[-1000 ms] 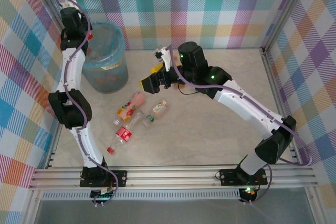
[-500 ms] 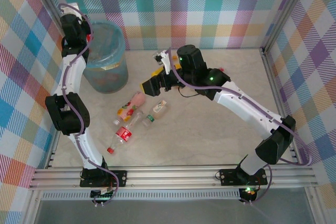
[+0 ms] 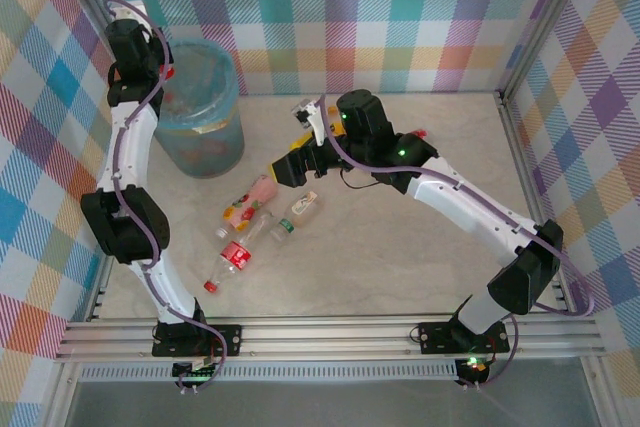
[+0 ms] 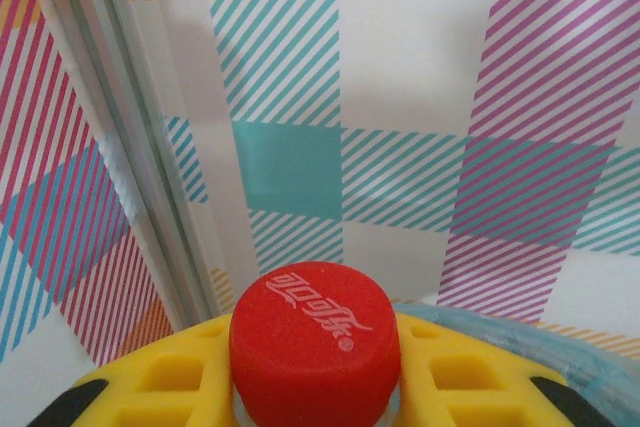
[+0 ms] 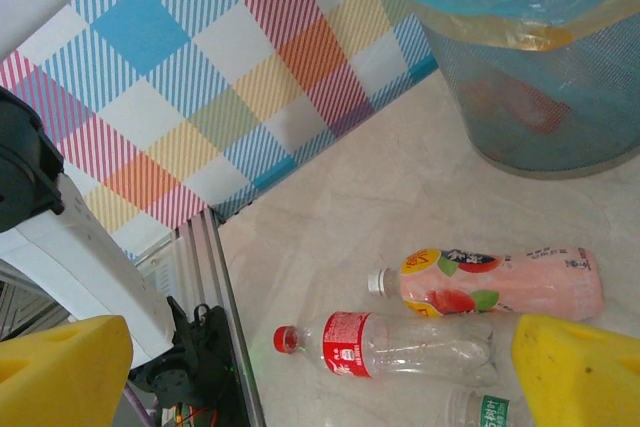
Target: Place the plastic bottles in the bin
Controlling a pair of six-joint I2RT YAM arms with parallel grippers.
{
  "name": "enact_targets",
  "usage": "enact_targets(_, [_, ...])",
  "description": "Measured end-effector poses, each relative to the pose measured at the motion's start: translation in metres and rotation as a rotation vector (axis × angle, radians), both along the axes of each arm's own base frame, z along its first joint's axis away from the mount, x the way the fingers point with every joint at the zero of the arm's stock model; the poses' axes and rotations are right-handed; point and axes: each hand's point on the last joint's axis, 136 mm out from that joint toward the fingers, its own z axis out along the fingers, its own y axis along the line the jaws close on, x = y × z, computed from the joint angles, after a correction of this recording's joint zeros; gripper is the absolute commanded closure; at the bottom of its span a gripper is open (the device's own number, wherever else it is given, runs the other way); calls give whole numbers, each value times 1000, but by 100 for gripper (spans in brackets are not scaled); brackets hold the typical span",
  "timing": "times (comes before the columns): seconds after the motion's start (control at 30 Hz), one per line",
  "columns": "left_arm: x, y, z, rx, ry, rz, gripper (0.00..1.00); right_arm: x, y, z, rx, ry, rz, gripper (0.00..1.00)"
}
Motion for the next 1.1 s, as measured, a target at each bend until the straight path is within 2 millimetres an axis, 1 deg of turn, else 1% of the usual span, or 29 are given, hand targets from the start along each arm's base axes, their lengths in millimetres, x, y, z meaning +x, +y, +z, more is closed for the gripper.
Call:
enact_targets(0.07, [-4,-1,-7,7,16,-1,100,0,0,0,1,0,3,3])
enact_targets(0.17, [-5,0,-24,19,53,-2,100,-1,0,-1,-1,3,4,3])
enact_targets(0.4, [-5,4,-35,63,71,17,100,-2,0,-1,1,5,11,3])
enact_targets(0.5, [-3,8,-43,75,90,30,100,-2,1,-1,2,6,13,3])
enact_targets(0.77, [8,13,-84,65,180,36,100,-2,1,-1,2,6,13,3])
enact_targets(0.9, [8,13,-98,62,205,35,100,-2,1,-1,1,7,13,3])
enact_targets(1.03, [5,15,-119,52,244,37,100,-2,1,-2,0,8,13,3])
enact_targets(1.07, [4,15,-123,48,254,39,97,-2,1,-2,0,8,13,3])
enact_targets(1.1, [3,16,-124,45,259,41,89,-2,1,-2,0,8,13,3])
